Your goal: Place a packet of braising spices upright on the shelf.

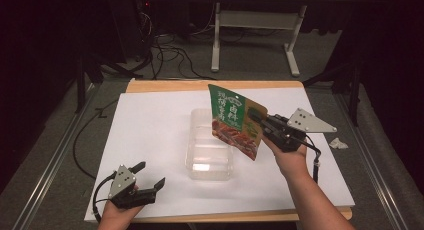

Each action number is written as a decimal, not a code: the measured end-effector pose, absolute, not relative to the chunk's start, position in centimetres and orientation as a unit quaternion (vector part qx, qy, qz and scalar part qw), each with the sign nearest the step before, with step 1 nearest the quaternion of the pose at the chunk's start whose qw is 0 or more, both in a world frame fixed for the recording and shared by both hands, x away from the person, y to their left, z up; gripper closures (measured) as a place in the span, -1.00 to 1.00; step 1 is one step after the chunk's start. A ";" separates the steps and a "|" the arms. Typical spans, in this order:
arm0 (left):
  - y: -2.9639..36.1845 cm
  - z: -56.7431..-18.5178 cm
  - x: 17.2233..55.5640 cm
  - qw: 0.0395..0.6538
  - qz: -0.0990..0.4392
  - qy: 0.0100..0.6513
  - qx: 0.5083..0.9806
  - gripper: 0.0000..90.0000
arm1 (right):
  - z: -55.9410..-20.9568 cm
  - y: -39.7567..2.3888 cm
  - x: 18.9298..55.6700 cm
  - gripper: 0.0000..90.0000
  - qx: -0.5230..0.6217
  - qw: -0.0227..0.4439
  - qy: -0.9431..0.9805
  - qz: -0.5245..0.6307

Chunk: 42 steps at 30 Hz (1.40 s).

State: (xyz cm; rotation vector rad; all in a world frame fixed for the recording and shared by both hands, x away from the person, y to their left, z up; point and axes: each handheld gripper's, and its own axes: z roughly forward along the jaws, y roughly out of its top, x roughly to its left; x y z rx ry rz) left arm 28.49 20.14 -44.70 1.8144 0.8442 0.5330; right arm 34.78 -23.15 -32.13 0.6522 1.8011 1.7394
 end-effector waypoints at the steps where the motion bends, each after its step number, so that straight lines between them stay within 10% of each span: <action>1: 20.2 -44.7 28.5 0.511 0.221 0.352 0.753 -0.66 | -32.2 -23.0 35.0 1.00 0.242 0.273 0.670 0.646; 42: 20.1 -44.9 28.5 0.509 0.215 0.351 0.756 -0.66 | -32.7 -18.1 40.0 1.00 0.214 0.258 0.678 0.654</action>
